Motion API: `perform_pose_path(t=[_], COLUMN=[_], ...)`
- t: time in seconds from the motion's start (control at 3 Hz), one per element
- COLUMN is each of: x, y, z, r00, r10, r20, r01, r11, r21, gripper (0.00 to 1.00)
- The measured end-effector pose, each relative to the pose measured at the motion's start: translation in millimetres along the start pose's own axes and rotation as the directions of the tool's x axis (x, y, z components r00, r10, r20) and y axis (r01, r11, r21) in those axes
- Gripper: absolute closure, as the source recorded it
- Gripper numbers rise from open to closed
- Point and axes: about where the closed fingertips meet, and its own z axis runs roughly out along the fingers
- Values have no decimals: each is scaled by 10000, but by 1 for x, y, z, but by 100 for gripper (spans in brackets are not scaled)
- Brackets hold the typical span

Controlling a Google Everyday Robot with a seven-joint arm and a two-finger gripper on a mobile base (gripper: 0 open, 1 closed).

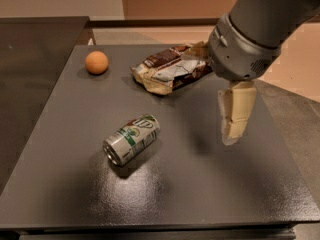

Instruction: Place 7up can upright

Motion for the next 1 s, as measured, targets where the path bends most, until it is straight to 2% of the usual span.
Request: perform_pose_path(t=[0.33, 1.0], x=[-20, -42], y=[-7, -28], z=[22, 62], r00=[9943, 9631], r10=[-1056, -2690], r20=[112, 113], r01=[1058, 2692], r11=[9942, 9613], r21=[-211, -583], gripper=[0, 0])
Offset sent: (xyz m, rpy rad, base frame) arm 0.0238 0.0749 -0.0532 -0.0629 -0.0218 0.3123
